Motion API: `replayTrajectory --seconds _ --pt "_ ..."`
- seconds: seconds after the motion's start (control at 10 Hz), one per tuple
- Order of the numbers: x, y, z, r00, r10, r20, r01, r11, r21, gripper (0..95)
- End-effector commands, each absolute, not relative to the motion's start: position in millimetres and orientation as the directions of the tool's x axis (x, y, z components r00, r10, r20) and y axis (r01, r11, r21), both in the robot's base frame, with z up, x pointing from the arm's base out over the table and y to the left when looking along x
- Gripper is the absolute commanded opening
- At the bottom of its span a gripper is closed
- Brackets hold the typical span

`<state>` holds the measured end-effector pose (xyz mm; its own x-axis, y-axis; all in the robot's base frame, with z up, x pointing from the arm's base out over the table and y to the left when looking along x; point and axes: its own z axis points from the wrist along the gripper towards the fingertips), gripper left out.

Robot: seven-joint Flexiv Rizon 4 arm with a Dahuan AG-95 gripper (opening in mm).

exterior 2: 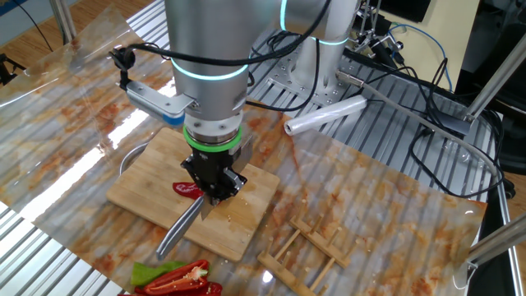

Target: Chop the chili peppers

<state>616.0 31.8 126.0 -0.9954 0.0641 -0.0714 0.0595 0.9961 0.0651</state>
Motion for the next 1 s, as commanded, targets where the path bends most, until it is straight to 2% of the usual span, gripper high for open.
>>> replayTrajectory --seconds 0.1,0.4,0.7,1.0 --pt "615 31 126 -0.991 0.121 -0.06 0.118 0.991 0.06 0.0" --pt "615 31 126 -0.983 0.171 -0.062 0.168 0.985 0.041 0.0" --pt "615 31 126 -0.986 0.149 -0.075 0.146 0.988 0.042 0.0" --pt "594 11 125 -0.993 0.086 -0.08 0.082 0.995 0.05 0.0"
